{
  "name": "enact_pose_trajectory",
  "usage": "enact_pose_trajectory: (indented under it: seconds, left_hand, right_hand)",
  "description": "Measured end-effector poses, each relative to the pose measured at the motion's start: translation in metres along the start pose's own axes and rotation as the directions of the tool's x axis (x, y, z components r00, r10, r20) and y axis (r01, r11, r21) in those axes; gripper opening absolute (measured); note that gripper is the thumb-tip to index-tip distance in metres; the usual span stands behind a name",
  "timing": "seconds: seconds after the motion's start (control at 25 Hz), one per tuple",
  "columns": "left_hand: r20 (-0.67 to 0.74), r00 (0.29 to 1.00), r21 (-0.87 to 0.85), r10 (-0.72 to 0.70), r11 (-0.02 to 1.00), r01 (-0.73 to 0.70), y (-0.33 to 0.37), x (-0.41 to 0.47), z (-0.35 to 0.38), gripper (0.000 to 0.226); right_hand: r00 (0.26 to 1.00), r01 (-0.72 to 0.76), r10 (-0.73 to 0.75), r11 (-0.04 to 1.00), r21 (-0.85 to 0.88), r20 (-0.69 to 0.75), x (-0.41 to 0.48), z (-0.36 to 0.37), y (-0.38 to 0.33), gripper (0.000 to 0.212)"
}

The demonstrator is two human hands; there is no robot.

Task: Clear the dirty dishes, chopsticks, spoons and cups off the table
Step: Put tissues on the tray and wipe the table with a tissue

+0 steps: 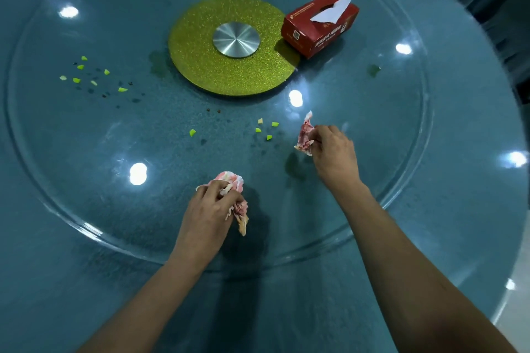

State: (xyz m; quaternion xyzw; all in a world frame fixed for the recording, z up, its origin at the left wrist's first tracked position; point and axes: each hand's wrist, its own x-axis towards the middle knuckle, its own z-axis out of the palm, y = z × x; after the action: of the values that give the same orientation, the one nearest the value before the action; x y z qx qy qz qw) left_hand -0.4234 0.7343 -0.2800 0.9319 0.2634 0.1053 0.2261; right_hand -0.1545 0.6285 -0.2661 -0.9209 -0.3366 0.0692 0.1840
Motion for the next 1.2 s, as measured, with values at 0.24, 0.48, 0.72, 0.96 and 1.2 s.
enact_pose_trajectory:
  seconds: [0.24, 0.48, 0.72, 0.96, 1.2]
  left_hand:
    - [-0.014, 0.998, -0.037, 0.059, 0.998, -0.059, 0.027, -0.016, -0.006, 0.040]
    - [0.047, 0.980, -0.101, 0.193, 0.977, -0.188, 0.058, -0.046, 0.002, 0.043]
    - [0.134, 0.917, -0.192, 0.375, 0.918, -0.347, 0.119, -0.076, 0.030, 0.042]
    - [0.240, 0.810, -0.263, 0.536, 0.839, -0.477, 0.177, -0.118, 0.056, 0.036]
    - [0.317, 0.703, -0.300, 0.636, 0.771, -0.562, 0.242, -0.166, 0.084, 0.036]
  right_hand:
    - [0.998, -0.002, 0.006, 0.998, 0.058, -0.064, -0.067, -0.019, 0.001, 0.014]
    - [0.992, -0.085, 0.093, 0.991, 0.102, -0.085, -0.153, -0.039, 0.014, 0.017]
    - [0.941, -0.278, 0.297, 0.952, 0.129, -0.164, -0.259, -0.061, 0.051, 0.012]
    - [0.848, -0.460, 0.485, 0.874, 0.157, -0.213, -0.361, -0.076, 0.089, 0.011]
    - [0.747, -0.585, 0.616, 0.788, 0.191, -0.251, -0.450, -0.089, 0.128, 0.015]
